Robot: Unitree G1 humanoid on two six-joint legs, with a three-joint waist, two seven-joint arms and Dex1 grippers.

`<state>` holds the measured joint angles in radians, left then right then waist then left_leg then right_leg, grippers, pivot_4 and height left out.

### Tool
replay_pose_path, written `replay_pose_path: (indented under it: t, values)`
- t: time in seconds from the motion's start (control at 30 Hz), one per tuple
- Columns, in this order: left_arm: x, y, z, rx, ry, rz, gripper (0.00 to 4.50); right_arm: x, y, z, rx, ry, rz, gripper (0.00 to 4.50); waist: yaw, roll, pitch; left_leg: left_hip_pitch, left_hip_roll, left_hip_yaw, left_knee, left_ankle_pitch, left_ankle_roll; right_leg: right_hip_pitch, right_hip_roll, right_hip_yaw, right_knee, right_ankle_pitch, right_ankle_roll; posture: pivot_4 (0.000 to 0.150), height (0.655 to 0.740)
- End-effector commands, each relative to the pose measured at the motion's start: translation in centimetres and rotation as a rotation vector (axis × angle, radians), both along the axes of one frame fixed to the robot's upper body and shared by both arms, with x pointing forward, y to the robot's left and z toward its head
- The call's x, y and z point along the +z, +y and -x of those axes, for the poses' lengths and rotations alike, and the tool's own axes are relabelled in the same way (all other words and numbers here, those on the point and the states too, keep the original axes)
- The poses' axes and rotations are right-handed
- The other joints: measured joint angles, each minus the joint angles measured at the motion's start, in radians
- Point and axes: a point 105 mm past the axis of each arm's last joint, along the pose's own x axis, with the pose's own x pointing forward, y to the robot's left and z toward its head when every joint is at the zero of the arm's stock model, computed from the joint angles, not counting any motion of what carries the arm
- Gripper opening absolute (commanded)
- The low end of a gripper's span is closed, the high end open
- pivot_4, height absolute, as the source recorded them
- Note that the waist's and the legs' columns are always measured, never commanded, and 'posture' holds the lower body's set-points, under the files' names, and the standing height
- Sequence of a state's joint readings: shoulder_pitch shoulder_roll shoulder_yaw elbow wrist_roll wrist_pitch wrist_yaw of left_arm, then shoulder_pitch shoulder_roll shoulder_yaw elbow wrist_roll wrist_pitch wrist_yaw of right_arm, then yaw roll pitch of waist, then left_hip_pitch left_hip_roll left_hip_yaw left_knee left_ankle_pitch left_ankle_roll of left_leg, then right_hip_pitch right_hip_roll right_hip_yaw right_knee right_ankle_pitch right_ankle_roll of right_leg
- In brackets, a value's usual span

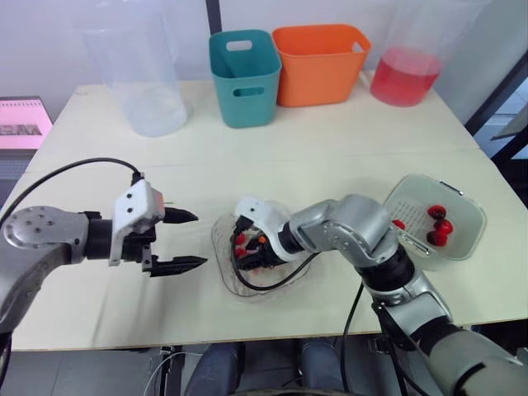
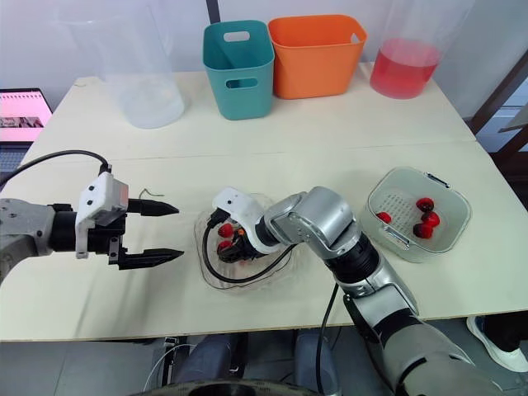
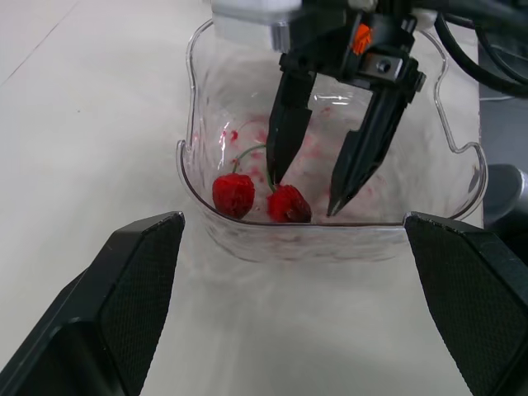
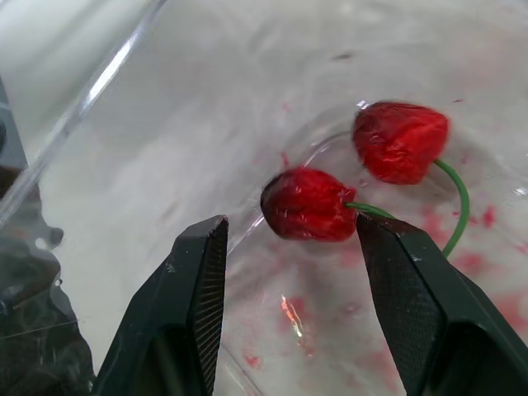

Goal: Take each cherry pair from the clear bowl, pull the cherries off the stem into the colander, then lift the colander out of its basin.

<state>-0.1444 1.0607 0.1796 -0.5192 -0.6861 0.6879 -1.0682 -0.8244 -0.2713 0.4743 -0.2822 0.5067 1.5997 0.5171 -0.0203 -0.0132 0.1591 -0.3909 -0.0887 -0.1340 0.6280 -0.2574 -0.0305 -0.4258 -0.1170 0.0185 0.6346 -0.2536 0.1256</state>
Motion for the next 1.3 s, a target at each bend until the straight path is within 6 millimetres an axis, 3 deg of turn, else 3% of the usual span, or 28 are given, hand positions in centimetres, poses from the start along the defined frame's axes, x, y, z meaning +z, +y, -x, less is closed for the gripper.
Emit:
replay_pose_path:
  t: [0.03, 0.23, 0.33, 0.43, 0.47, 0.63, 0.77, 0.9, 0.93, 0.97, 1.03, 1.13, 1.3]
  values:
    - [0.8, -0.2, -0.1, -0.011, -0.043, 0.000, 4.50, 1.0, 0.6, 0.1, 0.060, -0.098, 0.008, 2.61, 0.000, 0.000, 0.000, 0.000, 0.000, 0.000, 0.000, 0.000, 0.000, 0.000, 0.000, 0.000, 0.000, 0.000, 0.000, 0.150, 0.7400]
    - [0.7, -0.2, 0.0, -0.008, -0.043, 0.002, 4.50, 0.9, 1.0, -0.5, 0.055, -0.137, 0.008, 2.61, -0.001, 0.000, 0.000, 0.000, 0.000, 0.000, 0.000, 0.000, 0.000, 0.000, 0.000, 0.000, 0.000, 0.000, 0.000, 0.150, 0.7400]
    - [0.7, -0.1, 0.0, -0.006, -0.043, 0.001, 4.50, 1.0, 1.2, -0.7, 0.045, -0.151, 0.000, 1.89, 0.000, 0.000, 0.000, 0.000, 0.000, 0.000, 0.000, 0.000, 0.000, 0.000, 0.000, 0.000, 0.000, 0.000, 0.000, 0.150, 0.7400]
    - [0.7, -0.1, -0.1, -0.005, -0.043, 0.000, 4.50, 1.1, 1.2, -0.8, 0.044, -0.161, 0.000, 0.29, 0.000, 0.000, 0.000, 0.000, 0.000, 0.000, 0.000, 0.000, 0.000, 0.000, 0.000, 0.000, 0.000, 0.000, 0.000, 0.150, 0.7400]
    - [0.6, -0.1, 0.0, -0.005, -0.043, -0.001, 4.50, 1.2, 1.1, -0.7, 0.047, -0.166, 0.000, 0.06, 0.000, 0.000, 0.000, 0.000, 0.000, 0.000, 0.000, 0.000, 0.000, 0.000, 0.000, 0.000, 0.000, 0.000, 0.000, 0.150, 0.7400]
    - [0.6, 0.1, -0.1, -0.003, -0.042, -0.005, 4.50, 2.5, -0.1, -0.8, 0.118, -0.269, 0.022, 0.06, 0.002, 0.000, 0.000, 0.000, 0.000, 0.000, 0.000, 0.000, 0.000, 0.000, 0.000, 0.000, 0.000, 0.000, 0.000, 0.150, 0.7400]
    - [0.6, 0.1, -0.1, -0.005, -0.041, -0.006, 4.50, 3.7, -2.3, -1.6, 0.197, -0.421, 0.100, 0.06, 0.003, 0.000, 0.000, 0.000, 0.000, 0.000, 0.000, -0.001, 0.002, 0.000, 0.000, -0.001, 0.000, 0.000, 0.000, 0.150, 0.7400]
    - [0.5, 0.2, -0.2, -0.008, -0.041, -0.007, 4.50, 4.5, -3.0, -1.8, 0.228, -0.435, 0.082, 0.06, -0.003, 0.000, 0.000, 0.000, 0.000, 0.001, 0.000, -0.001, 0.002, 0.000, 0.000, -0.001, -0.001, 0.000, 0.000, 0.150, 0.7400]
    - [0.5, 0.2, -0.2, -0.010, -0.042, -0.008, 4.50, 4.6, -3.0, -1.7, 0.237, -0.435, 0.077, 0.56, -0.004, 0.000, 0.000, 0.000, 0.001, 0.001, 0.000, -0.001, 0.002, 0.000, 0.001, -0.001, -0.001, 0.000, 0.000, 0.150, 0.7400]
    - [0.5, 0.2, -0.3, -0.011, -0.042, -0.009, 4.50, 4.7, -3.0, -1.7, 0.240, -0.435, 0.074, 0.74, -0.005, 0.000, 0.000, 0.000, 0.001, 0.001, -0.001, -0.001, 0.002, 0.000, 0.001, -0.001, -0.001, 0.000, 0.000, 0.150, 0.7400]
    - [0.6, 0.1, -0.3, -0.014, -0.044, -0.009, 4.50, 4.7, -2.8, -1.8, 0.239, -0.434, 0.070, 1.86, -0.003, 0.000, 0.000, 0.000, 0.001, 0.001, -0.001, -0.001, 0.002, 0.000, 0.001, -0.001, -0.001, 0.000, 0.000, 0.150, 0.7400]
    - [0.6, 0.0, -0.3, -0.021, -0.045, -0.012, 4.50, 4.4, -1.9, -1.9, 0.234, -0.417, 0.071, 3.08, 0.001, 0.000, 0.000, 0.000, 0.001, 0.001, 0.000, -0.001, 0.002, 0.000, 0.001, -0.001, -0.001, 0.000, 0.000, 0.150, 0.7400]
    - [0.5, 0.1, 0.0, -0.032, -0.039, -0.043, 4.50, 2.8, -1.1, -2.1, 0.217, -0.383, 0.117, 3.08, 0.001, 0.000, 0.000, 0.000, 0.001, 0.000, 0.000, -0.001, 0.002, 0.000, 0.001, -0.001, -0.001, 0.000, 0.000, 0.150, 0.7400]
